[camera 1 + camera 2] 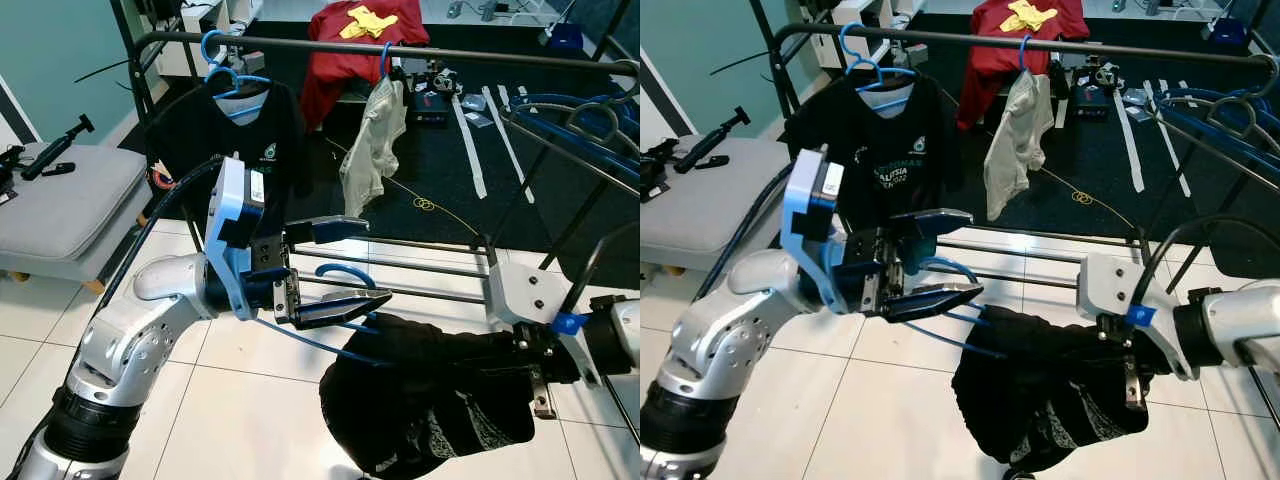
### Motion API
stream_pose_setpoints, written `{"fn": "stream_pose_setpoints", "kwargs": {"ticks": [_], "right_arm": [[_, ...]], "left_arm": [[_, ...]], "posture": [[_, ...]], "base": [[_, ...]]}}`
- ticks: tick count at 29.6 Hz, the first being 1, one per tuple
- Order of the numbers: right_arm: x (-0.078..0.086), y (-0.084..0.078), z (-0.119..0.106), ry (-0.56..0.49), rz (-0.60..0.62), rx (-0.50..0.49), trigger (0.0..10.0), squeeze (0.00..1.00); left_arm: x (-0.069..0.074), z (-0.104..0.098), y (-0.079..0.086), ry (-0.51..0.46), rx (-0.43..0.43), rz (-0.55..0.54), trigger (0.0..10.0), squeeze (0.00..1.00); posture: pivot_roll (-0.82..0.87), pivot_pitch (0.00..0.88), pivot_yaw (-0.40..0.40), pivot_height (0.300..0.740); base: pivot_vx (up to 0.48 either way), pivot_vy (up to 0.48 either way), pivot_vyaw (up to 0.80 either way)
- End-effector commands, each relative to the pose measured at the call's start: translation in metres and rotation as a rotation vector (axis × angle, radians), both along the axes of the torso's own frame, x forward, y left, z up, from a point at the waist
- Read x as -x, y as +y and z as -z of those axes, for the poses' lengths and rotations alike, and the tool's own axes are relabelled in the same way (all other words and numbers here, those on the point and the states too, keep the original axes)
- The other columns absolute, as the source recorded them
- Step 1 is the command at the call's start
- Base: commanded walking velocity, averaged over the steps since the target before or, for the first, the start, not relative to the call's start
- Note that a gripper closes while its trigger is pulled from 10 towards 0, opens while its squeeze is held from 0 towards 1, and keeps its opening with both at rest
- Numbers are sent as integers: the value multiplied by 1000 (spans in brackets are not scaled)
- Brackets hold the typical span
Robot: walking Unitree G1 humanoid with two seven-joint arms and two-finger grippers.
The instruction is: Hang hanger
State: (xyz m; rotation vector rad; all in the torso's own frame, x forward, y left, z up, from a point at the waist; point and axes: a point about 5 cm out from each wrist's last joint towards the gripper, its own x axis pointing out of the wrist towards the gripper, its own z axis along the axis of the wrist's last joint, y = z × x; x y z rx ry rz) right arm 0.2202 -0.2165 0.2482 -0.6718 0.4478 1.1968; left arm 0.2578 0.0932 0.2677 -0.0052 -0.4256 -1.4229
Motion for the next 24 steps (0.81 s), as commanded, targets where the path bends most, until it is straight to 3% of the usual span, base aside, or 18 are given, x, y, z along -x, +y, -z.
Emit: {"fn": "stream_pose_setpoints", "kwargs": {"ticks": [1, 7, 8, 9, 11, 12, 14, 24], "right_arm": [[1, 4, -7, -30, -41, -16, 0, 0], [1, 4, -9, -33, -44, -19, 0, 0], [1, 4, -9, -33, -43, -19, 0, 0], [0, 4, -10, -34, -42, -18, 0, 0], [0, 4, -10, -34, -42, -17, 0, 0], [0, 3, -10, -34, -41, -17, 0, 0], [0, 3, -10, -33, -40, -14, 0, 0], [0, 3, -7, -22, -38, -3, 0, 0]], "left_arm": [[4, 4, -3, 1, -15, 28, 10000, 0], [8, 9, -6, -1, -38, 72, 10000, 0], [9, 9, -6, 0, -39, 80, 7765, 0], [9, 10, -7, -1, -39, 83, 4706, 0], [9, 10, -7, -1, -39, 84, 4706, 0], [9, 10, -7, 0, -34, 85, 471, 0], [9, 9, -8, 1, -21, 86, 0, 0], [9, 4, -12, 1, 25, 83, 0, 0]], "posture": [[-72, 114, 45, 740], [-77, 117, 46, 740], [-77, 117, 46, 740], [-77, 117, 46, 740], [-77, 117, 46, 740], [-81, 118, 44, 740], [-81, 118, 42, 740], [-80, 117, 40, 740]], "base": [[0, 0, 0], [0, 0, 0], [0, 0, 0], [0, 0, 0], [0, 0, 0], [0, 0, 0], [0, 0, 0], [0, 0, 0]]}}
